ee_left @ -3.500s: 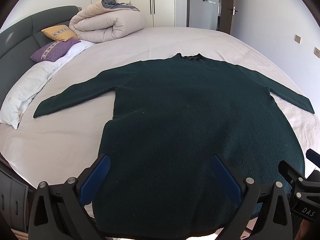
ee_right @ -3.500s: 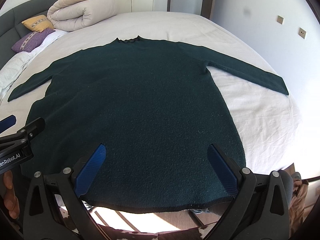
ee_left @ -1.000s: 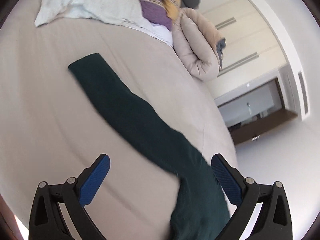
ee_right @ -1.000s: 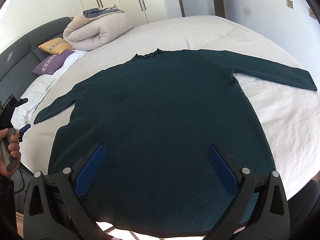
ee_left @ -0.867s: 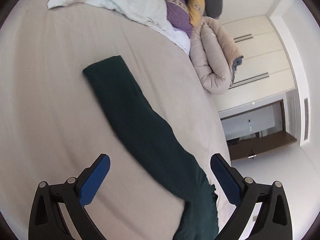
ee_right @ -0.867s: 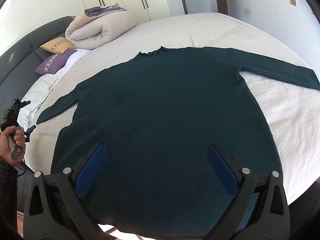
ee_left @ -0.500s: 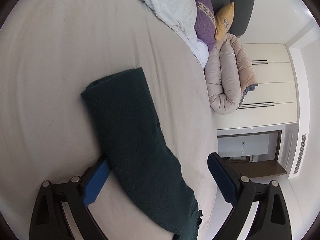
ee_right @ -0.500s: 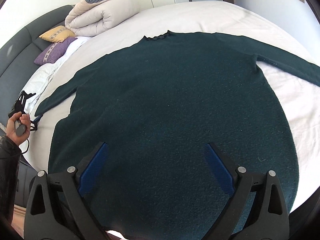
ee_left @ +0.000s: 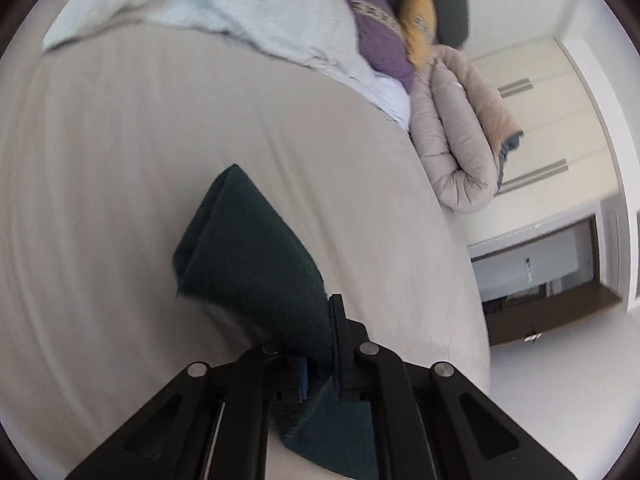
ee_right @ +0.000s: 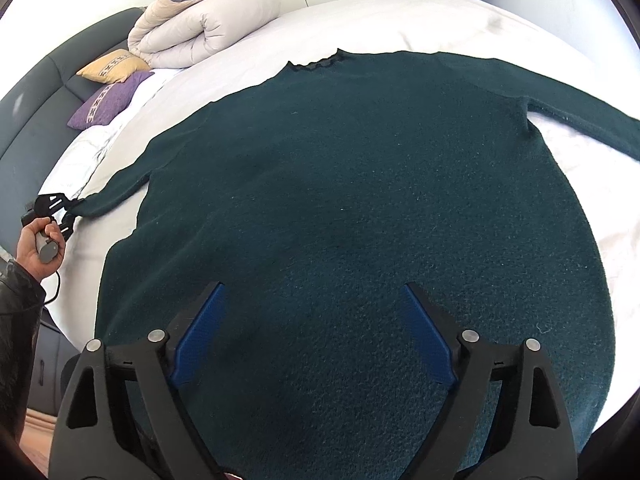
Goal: Fold small clothes
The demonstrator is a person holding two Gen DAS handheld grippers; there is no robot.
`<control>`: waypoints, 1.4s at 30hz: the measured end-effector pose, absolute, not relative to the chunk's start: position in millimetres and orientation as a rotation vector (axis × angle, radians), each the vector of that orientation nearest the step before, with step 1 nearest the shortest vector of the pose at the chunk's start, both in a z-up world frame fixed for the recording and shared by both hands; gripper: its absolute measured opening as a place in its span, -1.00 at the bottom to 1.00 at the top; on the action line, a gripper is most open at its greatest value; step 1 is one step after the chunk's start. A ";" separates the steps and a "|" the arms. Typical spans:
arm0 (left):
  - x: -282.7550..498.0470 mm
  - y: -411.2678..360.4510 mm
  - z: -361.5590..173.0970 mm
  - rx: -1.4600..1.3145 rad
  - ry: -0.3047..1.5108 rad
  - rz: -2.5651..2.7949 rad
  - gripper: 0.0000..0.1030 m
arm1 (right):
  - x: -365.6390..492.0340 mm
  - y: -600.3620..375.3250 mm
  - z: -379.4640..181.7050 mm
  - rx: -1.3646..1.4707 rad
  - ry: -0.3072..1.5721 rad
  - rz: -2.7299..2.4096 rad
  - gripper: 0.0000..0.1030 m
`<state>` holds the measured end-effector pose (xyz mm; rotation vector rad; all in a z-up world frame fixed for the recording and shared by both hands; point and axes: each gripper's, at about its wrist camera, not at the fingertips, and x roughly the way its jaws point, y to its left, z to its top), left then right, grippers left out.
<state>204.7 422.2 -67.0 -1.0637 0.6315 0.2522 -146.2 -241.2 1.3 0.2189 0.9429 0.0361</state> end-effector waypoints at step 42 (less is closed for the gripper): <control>199.6 34.5 -62.2 0.258 0.699 -0.073 0.17 | 186.2 -199.8 -78.0 0.917 1.218 0.491 -0.82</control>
